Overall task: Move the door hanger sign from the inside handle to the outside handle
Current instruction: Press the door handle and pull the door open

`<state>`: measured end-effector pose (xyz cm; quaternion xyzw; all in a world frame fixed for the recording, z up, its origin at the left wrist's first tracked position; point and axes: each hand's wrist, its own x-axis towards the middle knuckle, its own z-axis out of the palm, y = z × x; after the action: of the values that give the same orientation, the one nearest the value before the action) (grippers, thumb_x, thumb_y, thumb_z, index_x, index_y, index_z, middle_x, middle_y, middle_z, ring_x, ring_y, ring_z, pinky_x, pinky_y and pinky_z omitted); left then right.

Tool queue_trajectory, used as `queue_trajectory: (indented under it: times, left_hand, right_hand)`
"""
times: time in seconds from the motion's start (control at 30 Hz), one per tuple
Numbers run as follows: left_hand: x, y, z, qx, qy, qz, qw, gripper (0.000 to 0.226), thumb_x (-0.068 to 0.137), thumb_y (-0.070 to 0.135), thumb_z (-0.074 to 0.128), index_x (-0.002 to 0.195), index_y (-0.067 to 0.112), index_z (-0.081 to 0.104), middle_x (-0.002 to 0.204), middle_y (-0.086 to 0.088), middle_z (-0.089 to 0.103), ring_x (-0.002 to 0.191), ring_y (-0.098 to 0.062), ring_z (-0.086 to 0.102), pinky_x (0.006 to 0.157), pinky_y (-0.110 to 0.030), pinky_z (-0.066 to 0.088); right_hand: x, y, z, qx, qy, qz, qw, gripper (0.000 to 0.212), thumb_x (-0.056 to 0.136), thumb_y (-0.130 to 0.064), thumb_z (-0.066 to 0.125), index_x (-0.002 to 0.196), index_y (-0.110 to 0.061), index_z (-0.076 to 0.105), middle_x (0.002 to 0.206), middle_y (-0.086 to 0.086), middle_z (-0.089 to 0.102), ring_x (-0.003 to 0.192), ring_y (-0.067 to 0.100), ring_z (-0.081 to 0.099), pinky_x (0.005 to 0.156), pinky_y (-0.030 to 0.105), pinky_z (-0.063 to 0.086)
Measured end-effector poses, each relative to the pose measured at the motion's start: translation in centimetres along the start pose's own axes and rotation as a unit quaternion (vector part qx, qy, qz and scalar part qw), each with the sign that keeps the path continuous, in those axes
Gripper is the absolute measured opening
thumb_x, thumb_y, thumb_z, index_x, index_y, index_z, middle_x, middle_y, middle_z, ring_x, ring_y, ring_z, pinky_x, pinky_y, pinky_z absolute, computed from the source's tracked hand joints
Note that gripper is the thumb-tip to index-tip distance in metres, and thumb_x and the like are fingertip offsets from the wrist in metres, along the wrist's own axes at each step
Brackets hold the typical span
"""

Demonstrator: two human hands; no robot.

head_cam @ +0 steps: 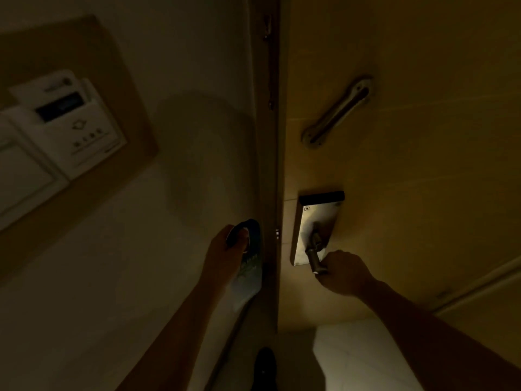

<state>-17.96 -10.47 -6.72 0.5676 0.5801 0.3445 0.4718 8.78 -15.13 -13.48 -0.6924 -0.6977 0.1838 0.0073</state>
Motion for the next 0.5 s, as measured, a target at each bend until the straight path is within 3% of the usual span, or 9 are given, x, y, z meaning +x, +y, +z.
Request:
queue_trajectory:
  times: [0.1, 0.2, 0.27, 0.37, 0.43, 0.5]
  left_hand:
    - [-3.3, -0.3, -0.5, 0.010, -0.019, -0.002, 1.000, 0.024, 0.097, 0.037, 0.049, 0.106, 0.020, 0.063, 0.103, -0.005, 0.069, 0.096, -0.021, 0.067, 0.088, -0.042, 0.055]
    - [-5.7, -0.7, -0.9, 0.013, -0.052, 0.003, 0.999, 0.030, 0.096, 0.038, 0.049, 0.113, 0.016, 0.061, 0.109, -0.005, 0.067, 0.102, -0.022, 0.065, 0.091, -0.041, 0.053]
    - [-6.6, -1.1, -0.8, 0.023, -0.063, 0.012, 0.998, 0.028, 0.096, 0.038, 0.049, 0.109, 0.017, 0.062, 0.105, -0.003, 0.067, 0.099, -0.019, 0.064, 0.082, -0.030, 0.052]
    - [-7.6, -1.6, -0.4, 0.025, -0.085, 0.021, 0.996, 0.014, 0.096, 0.039, 0.049, 0.097, 0.032, 0.060, 0.095, 0.007, 0.066, 0.087, 0.000, 0.063, 0.064, -0.010, 0.044]
    - [-8.2, -2.0, 0.0, 0.032, -0.100, 0.028, 0.994, 0.014, 0.095, 0.037, 0.050, 0.084, 0.038, 0.058, 0.083, 0.011, 0.063, 0.071, 0.013, 0.061, 0.055, -0.003, 0.045]
    - [-8.3, -2.4, 0.5, 0.043, -0.117, 0.038, 0.991, 0.025, 0.094, 0.037, 0.052, 0.071, 0.030, 0.059, 0.072, 0.006, 0.058, 0.054, 0.010, 0.056, 0.050, 0.000, 0.042]
  right_hand:
    - [-3.9, 0.0, 0.7, -0.014, -0.008, 0.017, 1.000, 0.022, 0.077, -0.041, 0.054, 0.059, -0.029, 0.051, 0.052, -0.011, 0.041, 0.053, 0.010, 0.049, 0.047, 0.017, 0.026]
    - [-7.7, 0.1, 1.5, -0.041, -0.005, 0.023, 0.999, 0.020, 0.073, -0.041, 0.050, 0.059, -0.027, 0.054, 0.054, -0.006, 0.052, 0.059, 0.017, 0.057, 0.049, 0.019, 0.027]
    - [-10.1, 0.2, 1.9, -0.066, 0.002, 0.031, 0.997, 0.022, 0.072, -0.040, 0.051, 0.066, -0.024, 0.064, 0.070, 0.002, 0.067, 0.069, 0.021, 0.065, 0.053, 0.022, 0.032]
    - [-13.6, 0.0, 2.0, -0.073, -0.003, 0.047, 0.996, 0.024, 0.073, -0.041, 0.056, 0.079, -0.021, 0.069, 0.074, 0.003, 0.066, 0.073, 0.017, 0.066, 0.049, 0.015, 0.026]
    - [-16.0, 0.0, 2.5, -0.068, -0.015, 0.074, 0.995, 0.024, 0.073, -0.040, 0.056, 0.079, -0.021, 0.069, 0.076, 0.003, 0.069, 0.073, 0.018, 0.067, 0.053, 0.017, 0.036]
    - [-18.4, 0.2, 2.9, -0.084, -0.013, 0.109, 0.990, 0.026, 0.072, -0.042, 0.051, 0.079, -0.023, 0.067, 0.079, 0.000, 0.071, 0.076, 0.017, 0.066, 0.069, 0.024, 0.050]
